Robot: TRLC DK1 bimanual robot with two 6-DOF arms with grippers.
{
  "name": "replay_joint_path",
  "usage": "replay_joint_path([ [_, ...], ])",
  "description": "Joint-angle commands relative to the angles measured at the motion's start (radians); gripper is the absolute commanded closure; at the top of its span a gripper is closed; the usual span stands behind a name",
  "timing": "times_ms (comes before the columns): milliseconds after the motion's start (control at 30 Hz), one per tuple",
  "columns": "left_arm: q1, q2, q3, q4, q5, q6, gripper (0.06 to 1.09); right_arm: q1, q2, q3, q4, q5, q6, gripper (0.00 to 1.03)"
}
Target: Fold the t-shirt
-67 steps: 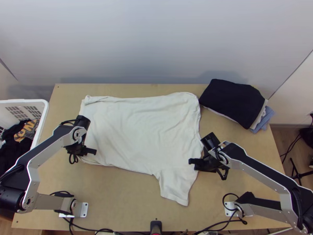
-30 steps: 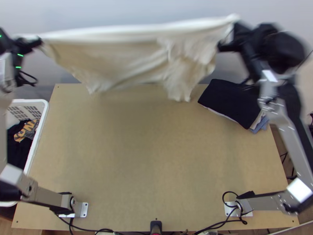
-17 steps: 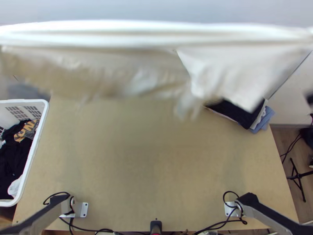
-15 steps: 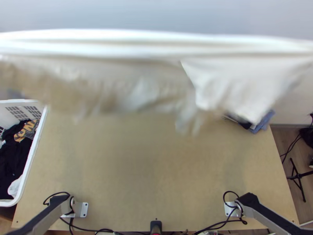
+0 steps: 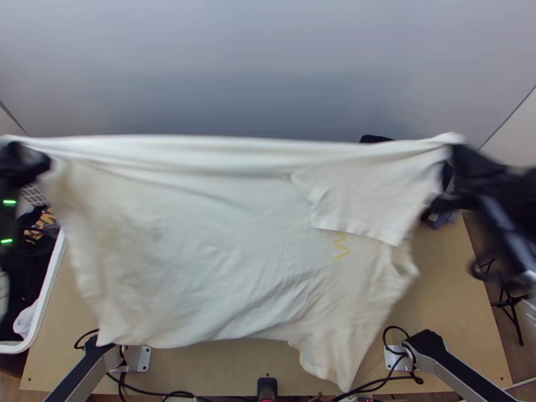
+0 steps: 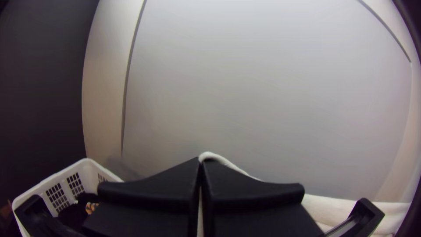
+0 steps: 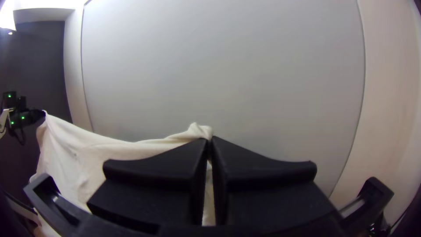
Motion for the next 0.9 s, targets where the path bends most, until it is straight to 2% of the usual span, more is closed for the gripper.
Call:
replay_joint_path([
  [0, -0.041, 0.041, -0.403, 0.148, 0.106, 0.011, 1.05, -0.130, 0.128, -0.346, 0.151, -0.180, 0.185, 1.00],
  [133, -0.040, 0.179, -0.557, 0.302, 0.146, 0.040, 1.05, -0.183, 0.366, -0.401, 0.170, -0.193, 0.243, 1.00],
  [200, -0.040, 0.256, -0.589, 0.390, 0.146, 0.048, 1.05, -0.210, 0.461, -0.431, 0.257, -0.198, 0.241, 1.00],
  [300, -0.040, 0.362, -0.546, 0.468, 0.146, 0.054, 1.05, -0.252, 0.533, -0.418, 0.387, -0.200, 0.235, 1.00],
  [367, -0.032, 0.417, -0.448, 0.468, 0.146, 0.054, 1.05, -0.273, 0.550, -0.339, 0.400, -0.200, 0.237, 1.00],
  [633, -0.009, 0.522, 0.106, 0.327, 0.126, 0.051, 1.05, -0.299, 0.532, 0.200, 0.231, -0.200, 0.252, 1.00],
  [767, -0.011, 0.419, 0.296, 0.319, 0.065, 0.051, 1.05, -0.290, 0.447, 0.445, 0.111, -0.200, 0.245, 1.00],
  [867, -0.022, 0.314, 0.362, 0.295, 0.039, 0.051, 1.05, -0.267, 0.358, 0.534, 0.015, -0.200, 0.223, 1.00],
])
